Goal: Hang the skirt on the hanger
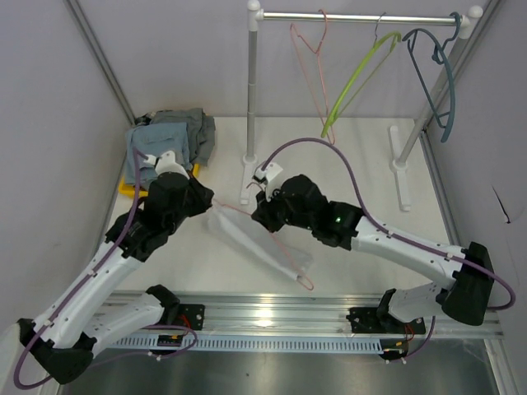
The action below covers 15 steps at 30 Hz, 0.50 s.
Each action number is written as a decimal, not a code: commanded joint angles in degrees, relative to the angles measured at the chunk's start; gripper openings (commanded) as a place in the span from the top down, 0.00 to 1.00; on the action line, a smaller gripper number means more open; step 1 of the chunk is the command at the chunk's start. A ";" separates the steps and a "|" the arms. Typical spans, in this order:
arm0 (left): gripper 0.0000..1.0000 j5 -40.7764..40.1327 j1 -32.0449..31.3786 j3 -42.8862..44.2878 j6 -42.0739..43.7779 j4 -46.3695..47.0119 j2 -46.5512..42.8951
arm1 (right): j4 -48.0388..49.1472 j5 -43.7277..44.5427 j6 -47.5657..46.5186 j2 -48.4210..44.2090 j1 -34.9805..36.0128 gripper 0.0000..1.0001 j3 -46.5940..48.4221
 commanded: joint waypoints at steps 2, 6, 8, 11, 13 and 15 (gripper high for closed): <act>0.87 0.39 0.47 3.22 3.10 -3.47 -3.40 | -4.52 -7.78 0.28 -3.81 -6.75 1.00 4.24; 0.86 2.05 0.47 2.16 2.84 -3.29 -6.31 | -6.80 -11.93 0.20 -5.83 -12.90 1.00 8.72; 0.86 2.50 0.55 0.85 2.92 -3.11 -6.84 | -8.65 -13.25 -0.42 -6.89 -15.88 1.00 11.88; 0.85 3.20 0.47 -1.87 3.28 -2.32 -7.81 | -10.84 -14.57 -0.51 -8.21 -19.58 1.00 14.79; 0.85 4.34 0.47 -3.63 3.36 -1.01 -8.33 | -11.63 -15.02 0.28 -9.00 -22.75 1.00 17.42; 0.85 4.87 0.47 -5.13 3.36 -0.56 -8.51 | -12.43 -13.70 0.20 -9.44 -24.07 1.00 20.58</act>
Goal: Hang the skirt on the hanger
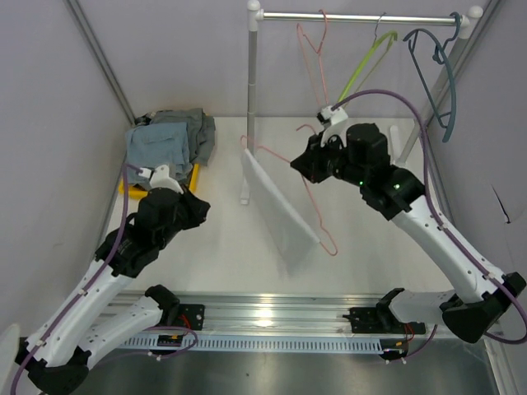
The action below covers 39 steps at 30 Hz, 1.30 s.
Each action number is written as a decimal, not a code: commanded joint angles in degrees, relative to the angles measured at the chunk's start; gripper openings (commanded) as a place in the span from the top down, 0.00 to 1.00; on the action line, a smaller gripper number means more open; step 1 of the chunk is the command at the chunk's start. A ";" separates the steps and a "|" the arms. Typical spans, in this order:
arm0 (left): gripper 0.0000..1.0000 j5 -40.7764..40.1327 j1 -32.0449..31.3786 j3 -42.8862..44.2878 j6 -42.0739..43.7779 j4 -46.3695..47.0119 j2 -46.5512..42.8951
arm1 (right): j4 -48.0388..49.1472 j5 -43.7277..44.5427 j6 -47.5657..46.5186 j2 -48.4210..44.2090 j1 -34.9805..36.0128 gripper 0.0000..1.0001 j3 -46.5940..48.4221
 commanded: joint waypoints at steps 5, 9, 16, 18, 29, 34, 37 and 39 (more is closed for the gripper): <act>0.85 3.67 0.42 -2.93 2.14 2.35 0.04 | -0.37 0.69 0.15 -2.16 -3.41 1.00 11.90; 0.85 4.55 0.42 -2.76 2.93 2.79 0.38 | 1.74 2.19 0.68 -0.40 -4.81 1.00 15.33; 0.85 7.18 0.42 -2.05 4.34 4.10 2.84 | 5.86 5.44 1.47 5.30 -5.52 1.00 22.97; 0.85 8.24 0.51 -1.88 4.60 4.54 3.46 | 6.22 7.45 0.86 7.32 -5.52 1.00 26.38; 0.85 13.61 0.33 3.74 7.76 3.23 7.68 | 2.27 18.10 -6.26 21.91 -6.13 1.00 44.85; 0.85 14.23 0.42 4.54 8.56 2.52 8.21 | 1.37 15.29 -8.11 18.60 -6.75 1.00 40.84; 0.84 14.40 0.33 4.36 8.82 2.96 9.08 | 2.18 14.85 -8.11 14.64 -7.01 1.00 34.24; 0.85 14.84 0.33 4.19 8.82 3.22 9.70 | 2.88 15.20 -7.85 12.62 -7.45 1.00 30.55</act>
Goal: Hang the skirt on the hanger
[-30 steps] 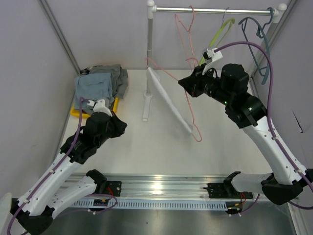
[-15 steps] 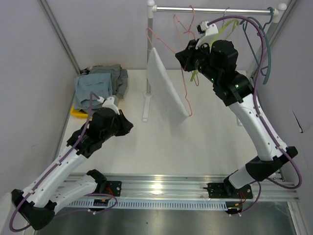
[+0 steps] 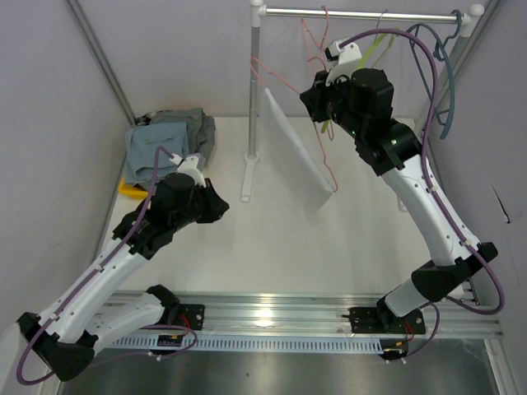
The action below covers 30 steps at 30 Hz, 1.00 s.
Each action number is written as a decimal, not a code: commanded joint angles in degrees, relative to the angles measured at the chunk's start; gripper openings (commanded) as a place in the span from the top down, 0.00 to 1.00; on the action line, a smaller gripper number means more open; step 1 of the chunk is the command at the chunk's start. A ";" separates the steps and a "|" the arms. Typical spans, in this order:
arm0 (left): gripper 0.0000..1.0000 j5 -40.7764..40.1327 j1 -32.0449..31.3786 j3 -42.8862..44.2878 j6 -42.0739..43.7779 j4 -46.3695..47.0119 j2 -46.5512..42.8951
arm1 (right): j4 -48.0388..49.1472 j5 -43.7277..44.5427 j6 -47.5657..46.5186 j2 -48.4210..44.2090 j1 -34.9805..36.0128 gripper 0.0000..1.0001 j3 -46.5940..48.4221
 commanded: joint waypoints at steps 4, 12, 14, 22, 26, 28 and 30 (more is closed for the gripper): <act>0.85 2.93 0.42 1.41 0.97 2.03 1.99 | 3.34 1.56 -0.24 -8.06 -2.52 1.00 -4.07; 0.85 3.29 0.42 1.32 0.71 2.56 3.40 | 4.56 4.81 -0.50 0.10 -2.69 1.00 3.74; 0.85 3.20 0.33 1.59 0.88 2.38 3.49 | 5.44 4.55 -0.67 2.12 -2.78 1.00 6.73; 0.85 3.46 0.33 2.38 2.12 2.21 4.45 | 7.12 4.20 -2.43 16.53 -4.63 1.00 23.42; 0.85 5.39 0.33 3.08 2.73 2.73 5.07 | 10.89 4.81 -2.70 22.51 -5.07 1.00 29.84; 0.85 5.92 0.33 3.26 3.26 2.82 5.42 | 12.04 5.60 -2.70 25.67 -5.42 1.00 33.10; 0.85 6.18 0.33 3.43 3.96 2.91 6.04 | 14.23 5.69 -4.18 27.26 -5.51 1.00 34.16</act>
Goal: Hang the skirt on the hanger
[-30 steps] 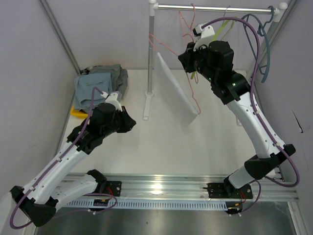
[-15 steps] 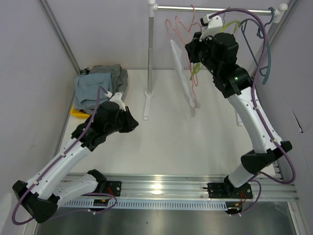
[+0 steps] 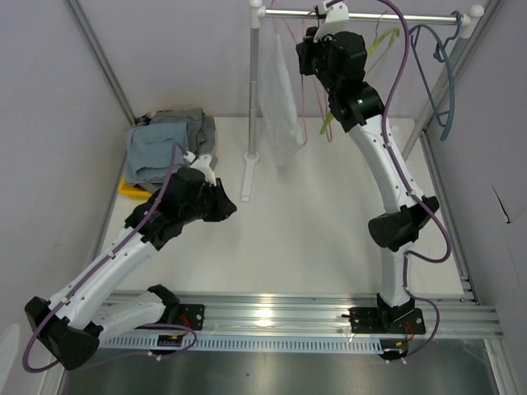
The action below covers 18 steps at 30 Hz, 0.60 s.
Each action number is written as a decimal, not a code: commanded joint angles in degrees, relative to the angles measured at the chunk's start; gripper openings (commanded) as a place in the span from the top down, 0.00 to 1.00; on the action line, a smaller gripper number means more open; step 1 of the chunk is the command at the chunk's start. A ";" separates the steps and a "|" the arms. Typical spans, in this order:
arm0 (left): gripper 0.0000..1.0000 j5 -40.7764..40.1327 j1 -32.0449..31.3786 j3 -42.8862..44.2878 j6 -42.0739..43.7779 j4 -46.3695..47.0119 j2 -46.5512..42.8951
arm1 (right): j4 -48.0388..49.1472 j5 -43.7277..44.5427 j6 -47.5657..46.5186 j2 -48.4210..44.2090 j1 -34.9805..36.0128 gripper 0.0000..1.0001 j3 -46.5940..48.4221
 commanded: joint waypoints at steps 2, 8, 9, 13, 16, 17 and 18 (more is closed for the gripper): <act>0.85 2.12 0.33 2.93 2.87 2.45 0.81 | 10.91 1.89 -2.95 2.49 -0.55 1.00 4.48; 0.85 3.09 0.42 1.88 3.66 3.24 1.60 | 16.80 3.12 -3.91 3.02 -0.63 1.00 1.14; 0.84 3.09 0.33 1.61 3.75 3.33 1.87 | 17.43 3.21 -4.00 2.84 -0.55 1.00 0.62; 0.85 3.00 0.33 1.44 4.28 3.59 2.40 | 20.24 3.38 -4.09 1.62 -0.46 1.00 -2.28; 0.84 3.53 0.42 1.26 4.37 4.03 2.75 | 23.76 3.73 -4.62 0.47 0.15 1.00 -3.61; 0.84 3.79 0.33 1.35 4.37 4.03 2.92 | 23.24 3.91 -4.62 1.08 0.24 1.00 -1.52; 0.84 4.14 0.33 1.52 4.45 4.29 3.36 | 22.71 4.26 -4.71 2.83 0.07 1.00 0.07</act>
